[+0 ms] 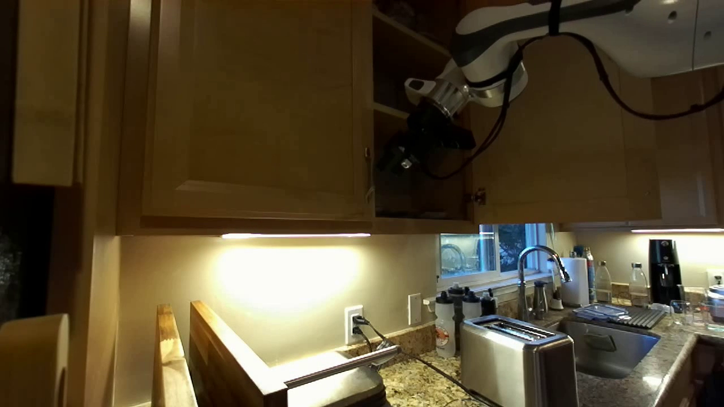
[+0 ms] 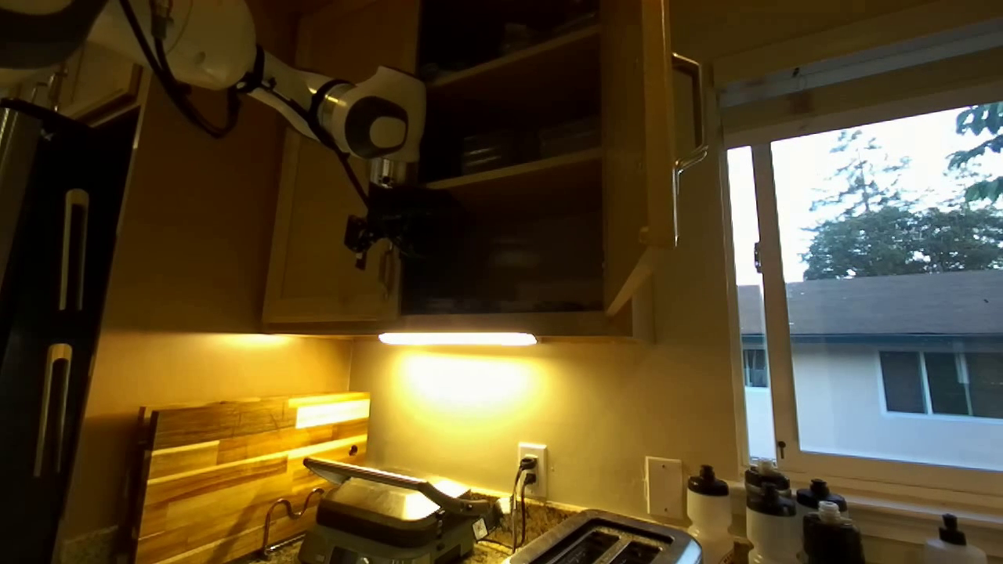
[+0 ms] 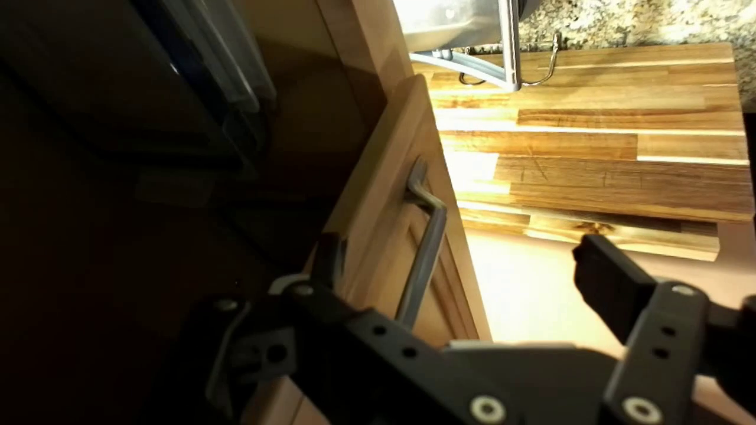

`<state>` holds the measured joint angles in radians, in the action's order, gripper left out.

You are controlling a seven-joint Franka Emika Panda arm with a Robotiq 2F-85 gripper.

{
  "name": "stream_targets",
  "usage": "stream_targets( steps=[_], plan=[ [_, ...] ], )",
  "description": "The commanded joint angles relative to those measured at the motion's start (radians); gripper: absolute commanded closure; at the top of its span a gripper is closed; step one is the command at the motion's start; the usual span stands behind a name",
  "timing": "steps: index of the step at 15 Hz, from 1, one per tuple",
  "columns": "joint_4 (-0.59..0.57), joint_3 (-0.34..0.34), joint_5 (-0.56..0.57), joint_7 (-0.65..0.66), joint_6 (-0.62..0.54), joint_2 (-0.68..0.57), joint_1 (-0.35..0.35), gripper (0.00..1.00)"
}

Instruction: Open the cabinet doors

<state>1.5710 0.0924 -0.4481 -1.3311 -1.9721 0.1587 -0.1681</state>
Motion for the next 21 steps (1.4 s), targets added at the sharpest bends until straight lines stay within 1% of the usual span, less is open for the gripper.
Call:
stream_targets(
  steps=[1, 8, 11, 12, 14, 17, 20, 21],
  plan=[
    [-0.058, -0.02, -0.031, -0.042, 0.018, -0.044, 0.029, 0.0],
    [-0.107, -0.043, -0.019, -0.035, 0.011, -0.085, 0.051, 0.0],
    [-0.122, -0.055, -0.036, -0.036, 0.031, -0.099, 0.055, 0.0],
    [-0.111, -0.032, -0.038, -0.039, 0.028, -0.094, 0.027, 0.0],
    [-0.083, -0.036, -0.038, -0.028, 0.043, -0.07, 0.024, 0.0],
    [0.015, -0.048, 0.038, 0.048, 0.011, 0.015, 0.023, 0.0],
    [0.095, -0.057, 0.09, 0.118, 0.034, 0.097, 0.029, 0.0],
    [0.121, -0.077, 0.105, 0.136, 0.044, 0.126, 0.05, 0.0]
  ],
)
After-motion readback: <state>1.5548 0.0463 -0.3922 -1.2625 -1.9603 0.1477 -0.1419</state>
